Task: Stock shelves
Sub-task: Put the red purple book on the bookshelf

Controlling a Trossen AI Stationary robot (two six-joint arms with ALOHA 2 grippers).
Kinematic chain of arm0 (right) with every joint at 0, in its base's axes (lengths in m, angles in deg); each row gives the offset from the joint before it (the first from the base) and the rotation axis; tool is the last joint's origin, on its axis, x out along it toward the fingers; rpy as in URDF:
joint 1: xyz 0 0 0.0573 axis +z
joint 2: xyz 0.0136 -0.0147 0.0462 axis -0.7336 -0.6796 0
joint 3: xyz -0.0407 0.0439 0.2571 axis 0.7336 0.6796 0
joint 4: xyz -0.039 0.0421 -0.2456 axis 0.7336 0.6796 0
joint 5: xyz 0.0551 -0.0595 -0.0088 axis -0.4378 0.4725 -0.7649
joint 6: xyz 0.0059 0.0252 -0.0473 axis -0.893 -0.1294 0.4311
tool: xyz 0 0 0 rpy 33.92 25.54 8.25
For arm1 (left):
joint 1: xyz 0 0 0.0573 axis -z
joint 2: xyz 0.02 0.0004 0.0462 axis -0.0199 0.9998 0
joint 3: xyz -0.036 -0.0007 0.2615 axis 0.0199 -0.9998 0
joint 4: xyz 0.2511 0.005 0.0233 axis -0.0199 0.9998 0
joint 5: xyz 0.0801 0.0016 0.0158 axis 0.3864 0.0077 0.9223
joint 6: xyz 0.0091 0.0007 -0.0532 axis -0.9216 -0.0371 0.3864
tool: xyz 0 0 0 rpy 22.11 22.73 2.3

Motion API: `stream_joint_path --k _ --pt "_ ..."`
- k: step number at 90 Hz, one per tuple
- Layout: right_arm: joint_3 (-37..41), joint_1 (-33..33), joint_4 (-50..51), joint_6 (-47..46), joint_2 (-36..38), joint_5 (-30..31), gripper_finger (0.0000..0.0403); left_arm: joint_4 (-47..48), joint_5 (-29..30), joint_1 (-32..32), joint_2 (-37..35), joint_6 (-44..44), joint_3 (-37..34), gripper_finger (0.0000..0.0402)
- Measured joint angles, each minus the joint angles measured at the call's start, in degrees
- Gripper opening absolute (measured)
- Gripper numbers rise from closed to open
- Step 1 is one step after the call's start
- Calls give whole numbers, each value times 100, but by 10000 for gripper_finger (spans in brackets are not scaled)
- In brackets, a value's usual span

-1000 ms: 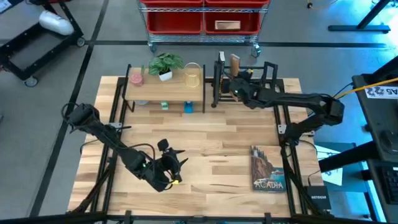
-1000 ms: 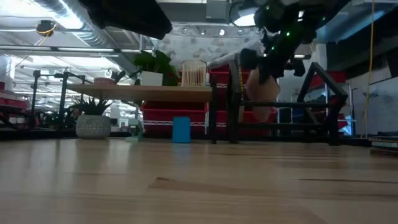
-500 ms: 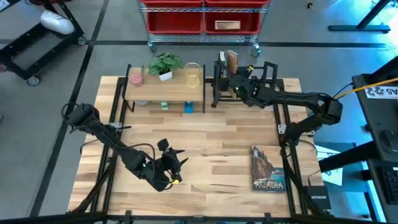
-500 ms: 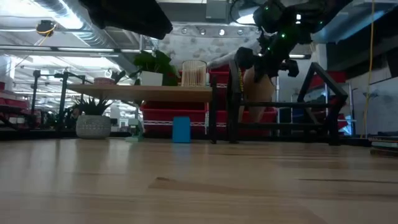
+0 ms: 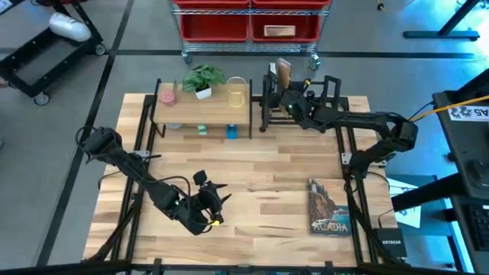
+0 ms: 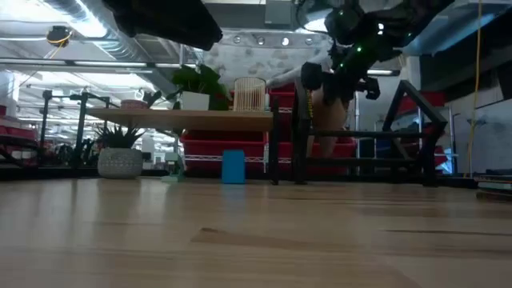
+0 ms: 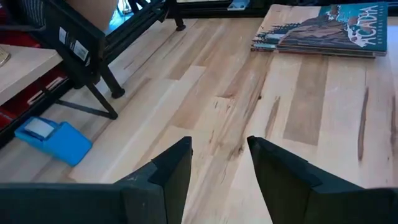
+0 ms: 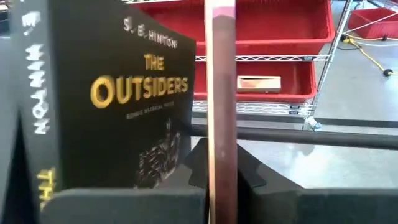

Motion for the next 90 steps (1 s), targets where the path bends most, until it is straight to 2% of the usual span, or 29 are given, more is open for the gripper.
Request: stream_joint_path --k 20,65,90 --pt "-3 -3 -134 31 -144 -162 9 -4 -2 0 -2 -3 0 153" --pt "-3 11 -135 184 -149 -473 95 0 -2 0 -2 23 0 153" --pt "-1 13 -90 341 -92 -785 120 0 -48 2 -2 48 0 153"
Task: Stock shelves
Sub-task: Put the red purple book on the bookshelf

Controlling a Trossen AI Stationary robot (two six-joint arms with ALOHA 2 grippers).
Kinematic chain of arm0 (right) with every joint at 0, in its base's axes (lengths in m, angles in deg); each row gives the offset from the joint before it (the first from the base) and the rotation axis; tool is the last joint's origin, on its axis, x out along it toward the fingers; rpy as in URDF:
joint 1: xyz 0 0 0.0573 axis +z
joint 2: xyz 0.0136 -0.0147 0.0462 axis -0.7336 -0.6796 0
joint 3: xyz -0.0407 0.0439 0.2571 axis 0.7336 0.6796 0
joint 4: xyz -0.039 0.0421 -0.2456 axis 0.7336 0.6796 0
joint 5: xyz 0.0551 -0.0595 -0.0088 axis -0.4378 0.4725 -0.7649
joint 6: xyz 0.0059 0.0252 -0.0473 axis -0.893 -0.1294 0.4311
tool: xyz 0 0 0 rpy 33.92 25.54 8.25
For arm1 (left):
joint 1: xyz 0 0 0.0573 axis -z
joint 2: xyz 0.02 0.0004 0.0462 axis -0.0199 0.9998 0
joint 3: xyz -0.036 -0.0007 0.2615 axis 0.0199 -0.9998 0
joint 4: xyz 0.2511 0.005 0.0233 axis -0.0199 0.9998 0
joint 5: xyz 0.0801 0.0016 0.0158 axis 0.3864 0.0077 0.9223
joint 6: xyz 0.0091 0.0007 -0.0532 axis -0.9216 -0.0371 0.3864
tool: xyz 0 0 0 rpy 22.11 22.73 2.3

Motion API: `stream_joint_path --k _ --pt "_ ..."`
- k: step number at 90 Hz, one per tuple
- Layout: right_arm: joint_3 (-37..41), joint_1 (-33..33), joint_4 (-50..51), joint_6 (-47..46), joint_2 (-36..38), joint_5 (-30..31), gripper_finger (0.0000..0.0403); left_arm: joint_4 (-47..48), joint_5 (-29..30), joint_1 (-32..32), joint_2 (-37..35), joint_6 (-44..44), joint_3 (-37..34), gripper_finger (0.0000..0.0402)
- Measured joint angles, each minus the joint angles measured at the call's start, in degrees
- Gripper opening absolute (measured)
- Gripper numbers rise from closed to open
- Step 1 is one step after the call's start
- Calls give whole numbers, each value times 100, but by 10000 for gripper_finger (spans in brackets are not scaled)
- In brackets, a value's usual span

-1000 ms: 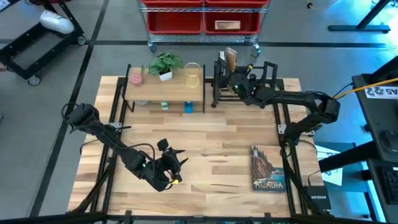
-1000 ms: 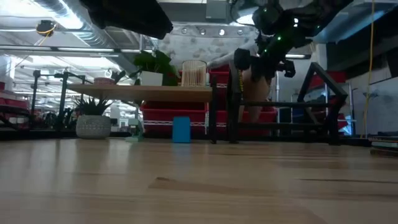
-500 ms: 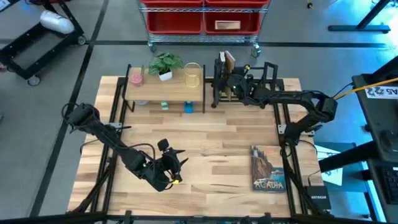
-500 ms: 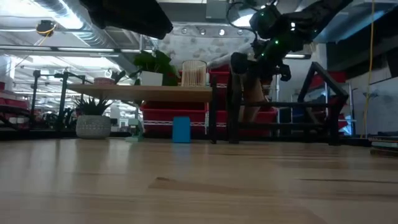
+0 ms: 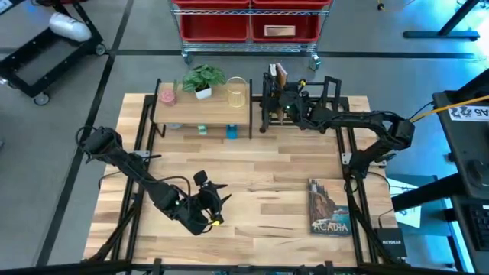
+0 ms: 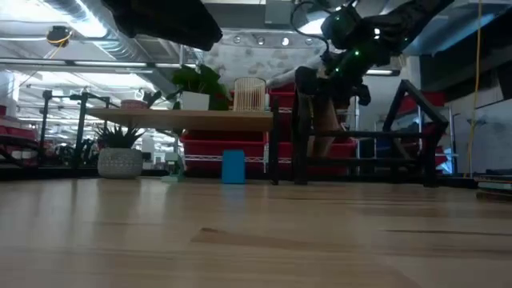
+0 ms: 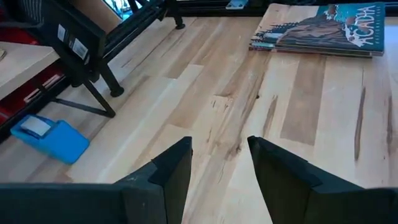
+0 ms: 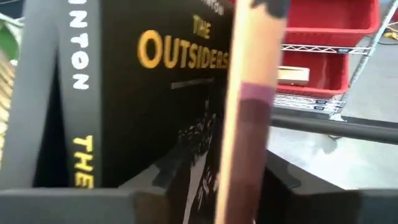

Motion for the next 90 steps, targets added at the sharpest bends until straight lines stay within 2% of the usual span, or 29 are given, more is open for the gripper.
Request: stream_joint_path --k 23,64,90 --pt "0 0 511 139 509 -92 124 -3 0 -2 0 0 0 153" --pt "0 0 927 137 717 -1130 124 -7 2 -2 0 2 0 153" --pt "4 0 1260 301 1040 -1376 124 -7 2 -2 0 3 0 153"
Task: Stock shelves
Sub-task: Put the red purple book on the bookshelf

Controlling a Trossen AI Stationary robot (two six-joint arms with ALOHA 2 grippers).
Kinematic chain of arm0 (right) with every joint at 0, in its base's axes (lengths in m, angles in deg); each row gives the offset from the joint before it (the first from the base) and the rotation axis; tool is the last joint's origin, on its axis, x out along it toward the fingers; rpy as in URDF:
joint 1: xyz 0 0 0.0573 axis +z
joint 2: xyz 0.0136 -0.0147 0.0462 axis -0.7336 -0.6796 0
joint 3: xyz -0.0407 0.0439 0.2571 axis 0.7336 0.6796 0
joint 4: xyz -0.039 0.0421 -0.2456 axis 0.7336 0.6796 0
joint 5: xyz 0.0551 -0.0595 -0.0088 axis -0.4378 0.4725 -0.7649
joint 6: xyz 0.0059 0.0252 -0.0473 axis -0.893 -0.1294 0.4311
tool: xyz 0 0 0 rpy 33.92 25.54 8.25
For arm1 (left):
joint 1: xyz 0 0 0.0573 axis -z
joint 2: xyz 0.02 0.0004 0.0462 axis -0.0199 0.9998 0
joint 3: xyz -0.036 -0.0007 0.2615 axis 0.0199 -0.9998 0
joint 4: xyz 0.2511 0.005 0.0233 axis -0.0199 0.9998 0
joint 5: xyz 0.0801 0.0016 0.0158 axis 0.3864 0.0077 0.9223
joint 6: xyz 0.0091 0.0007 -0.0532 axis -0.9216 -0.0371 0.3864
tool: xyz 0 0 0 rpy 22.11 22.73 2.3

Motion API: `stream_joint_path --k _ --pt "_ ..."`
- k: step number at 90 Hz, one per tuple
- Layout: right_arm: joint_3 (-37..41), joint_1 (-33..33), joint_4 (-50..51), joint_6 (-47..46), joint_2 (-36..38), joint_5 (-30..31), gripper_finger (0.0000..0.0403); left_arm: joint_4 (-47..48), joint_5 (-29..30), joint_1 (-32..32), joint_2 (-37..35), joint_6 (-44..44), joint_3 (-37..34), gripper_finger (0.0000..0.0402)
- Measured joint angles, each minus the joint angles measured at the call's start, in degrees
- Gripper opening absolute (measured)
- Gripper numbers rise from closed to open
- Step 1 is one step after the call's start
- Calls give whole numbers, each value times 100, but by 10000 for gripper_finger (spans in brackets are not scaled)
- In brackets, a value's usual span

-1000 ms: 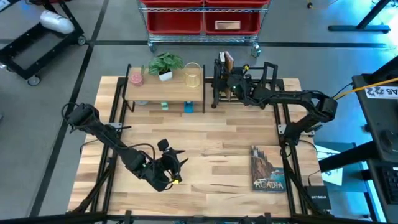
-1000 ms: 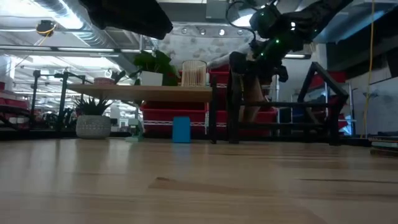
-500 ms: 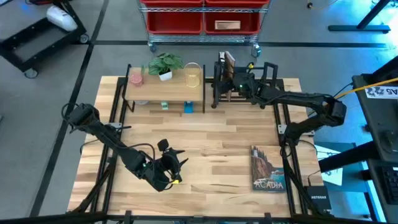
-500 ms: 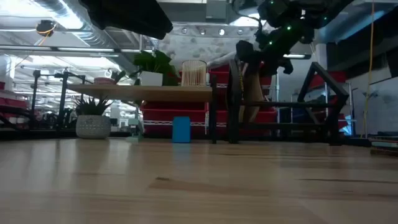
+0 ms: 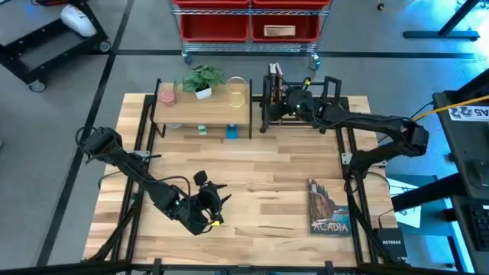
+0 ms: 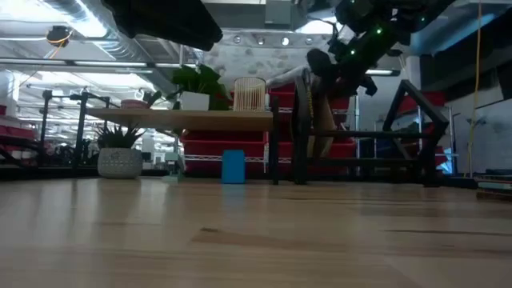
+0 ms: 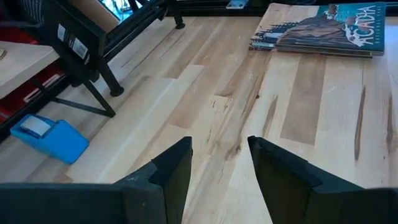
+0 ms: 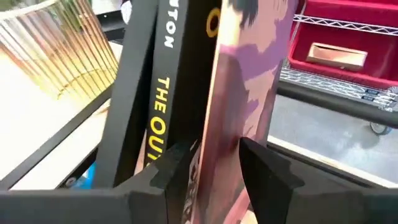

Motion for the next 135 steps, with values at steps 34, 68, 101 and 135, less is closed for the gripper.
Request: stream_joint_path --k 34,68,101,135 --pt "0 0 379 138 551 -507 124 0 0 0 0 7 0 153" --pt "-2 124 536 635 1171 -1090 124 0 0 0 0 19 0 153" --pt "38 103 1552 58 1383 534 124 0 0 0 0 21 -2 153" --pt "260 -1005 38 245 -181 -468 92 -4 0 0 0 21 -2 153"
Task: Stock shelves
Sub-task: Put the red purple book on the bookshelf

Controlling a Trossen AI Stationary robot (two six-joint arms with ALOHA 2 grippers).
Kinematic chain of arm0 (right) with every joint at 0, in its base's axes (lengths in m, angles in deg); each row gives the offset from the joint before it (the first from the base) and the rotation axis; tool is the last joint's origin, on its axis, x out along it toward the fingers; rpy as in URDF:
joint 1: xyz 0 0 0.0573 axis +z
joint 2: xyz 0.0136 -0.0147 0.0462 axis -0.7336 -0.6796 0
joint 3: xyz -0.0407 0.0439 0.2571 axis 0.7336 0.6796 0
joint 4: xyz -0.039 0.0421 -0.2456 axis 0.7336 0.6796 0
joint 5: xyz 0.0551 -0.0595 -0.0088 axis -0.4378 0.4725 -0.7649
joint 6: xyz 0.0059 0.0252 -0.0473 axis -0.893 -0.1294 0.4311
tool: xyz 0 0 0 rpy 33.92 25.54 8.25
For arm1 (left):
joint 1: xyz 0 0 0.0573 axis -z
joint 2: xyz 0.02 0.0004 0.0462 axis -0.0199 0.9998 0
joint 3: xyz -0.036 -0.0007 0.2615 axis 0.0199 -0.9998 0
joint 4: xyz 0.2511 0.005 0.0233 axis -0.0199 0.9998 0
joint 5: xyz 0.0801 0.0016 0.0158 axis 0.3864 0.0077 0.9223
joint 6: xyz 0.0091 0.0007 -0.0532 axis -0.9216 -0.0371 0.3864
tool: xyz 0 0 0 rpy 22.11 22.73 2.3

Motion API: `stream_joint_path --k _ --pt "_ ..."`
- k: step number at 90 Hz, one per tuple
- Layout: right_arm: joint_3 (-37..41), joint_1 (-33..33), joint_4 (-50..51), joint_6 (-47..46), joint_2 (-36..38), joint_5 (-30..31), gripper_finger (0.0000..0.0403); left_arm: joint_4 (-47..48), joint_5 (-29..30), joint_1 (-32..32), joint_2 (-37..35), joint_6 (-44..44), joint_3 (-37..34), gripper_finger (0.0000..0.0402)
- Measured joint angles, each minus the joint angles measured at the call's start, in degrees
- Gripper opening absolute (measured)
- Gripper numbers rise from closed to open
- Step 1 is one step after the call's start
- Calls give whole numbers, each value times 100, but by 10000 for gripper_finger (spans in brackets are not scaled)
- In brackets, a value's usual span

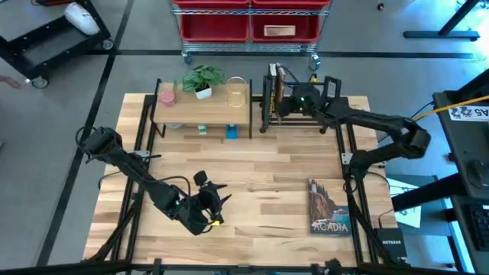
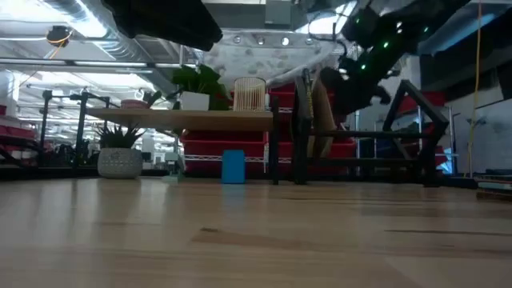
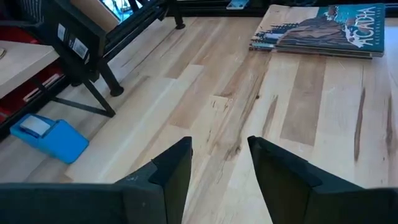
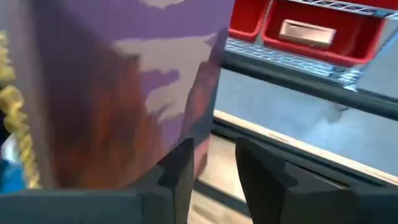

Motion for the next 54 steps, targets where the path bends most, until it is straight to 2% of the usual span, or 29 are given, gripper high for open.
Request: stream_joint_path --k 21,42,54 --pt "-2 -327 -393 26 -352 -634 78 2 0 0 0 0 -2 153" --pt "-2 -312 -736 131 -593 -1260 78 7 -2 0 0 2 -2 153" --pt "-2 -312 -882 130 -597 -1409 78 4 -2 0 0 2 -2 153"
